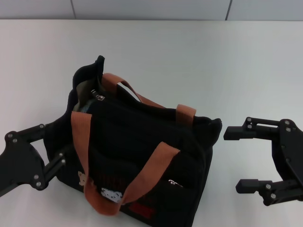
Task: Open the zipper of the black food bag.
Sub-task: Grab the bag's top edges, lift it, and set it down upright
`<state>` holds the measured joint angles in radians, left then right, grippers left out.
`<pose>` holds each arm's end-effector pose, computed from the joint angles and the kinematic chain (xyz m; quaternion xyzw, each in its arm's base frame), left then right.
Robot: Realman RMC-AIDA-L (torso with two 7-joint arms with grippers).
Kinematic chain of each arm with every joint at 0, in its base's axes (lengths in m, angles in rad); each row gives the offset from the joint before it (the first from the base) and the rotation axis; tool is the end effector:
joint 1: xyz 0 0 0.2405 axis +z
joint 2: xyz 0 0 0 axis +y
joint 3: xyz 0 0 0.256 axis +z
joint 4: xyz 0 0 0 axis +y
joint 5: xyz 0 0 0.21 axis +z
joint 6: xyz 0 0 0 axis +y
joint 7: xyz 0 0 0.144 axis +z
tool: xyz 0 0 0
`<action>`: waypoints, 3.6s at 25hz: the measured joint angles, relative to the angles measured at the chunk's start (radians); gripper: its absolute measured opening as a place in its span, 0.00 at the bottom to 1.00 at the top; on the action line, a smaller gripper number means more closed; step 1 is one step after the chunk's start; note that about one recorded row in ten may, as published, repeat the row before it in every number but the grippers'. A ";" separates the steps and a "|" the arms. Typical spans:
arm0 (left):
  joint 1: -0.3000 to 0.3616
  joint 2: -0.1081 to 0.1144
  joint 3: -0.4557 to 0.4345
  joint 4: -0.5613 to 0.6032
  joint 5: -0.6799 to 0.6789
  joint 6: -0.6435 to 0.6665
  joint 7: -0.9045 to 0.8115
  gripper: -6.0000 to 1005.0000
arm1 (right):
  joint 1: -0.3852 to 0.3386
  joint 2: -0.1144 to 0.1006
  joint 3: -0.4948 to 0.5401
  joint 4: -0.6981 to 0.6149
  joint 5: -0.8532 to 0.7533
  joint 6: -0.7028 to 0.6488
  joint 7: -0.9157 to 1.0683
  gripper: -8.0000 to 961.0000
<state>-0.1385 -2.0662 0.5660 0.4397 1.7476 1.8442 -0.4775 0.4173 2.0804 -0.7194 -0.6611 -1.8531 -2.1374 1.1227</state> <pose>-0.3331 0.1902 0.0136 -0.8843 -0.0128 -0.3363 0.3235 0.2384 0.2412 0.0232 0.9125 -0.0362 -0.4059 0.0348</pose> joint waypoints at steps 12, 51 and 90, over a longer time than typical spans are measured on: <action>-0.015 -0.008 -0.035 -0.040 -0.088 0.013 0.040 0.29 | -0.004 0.000 0.012 0.000 0.008 -0.010 0.004 0.82; -0.144 -0.014 0.218 0.286 -0.218 0.117 0.543 0.14 | 0.191 0.002 -0.056 -0.054 0.172 0.214 0.799 0.70; -0.154 -0.014 0.306 0.299 -0.273 0.115 0.574 0.14 | 0.198 0.004 -0.253 0.003 0.324 0.458 0.926 0.69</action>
<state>-0.2926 -2.0800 0.8723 0.7385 1.4747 1.9591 0.0967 0.6156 2.0847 -0.9728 -0.6581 -1.5290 -1.6789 2.0490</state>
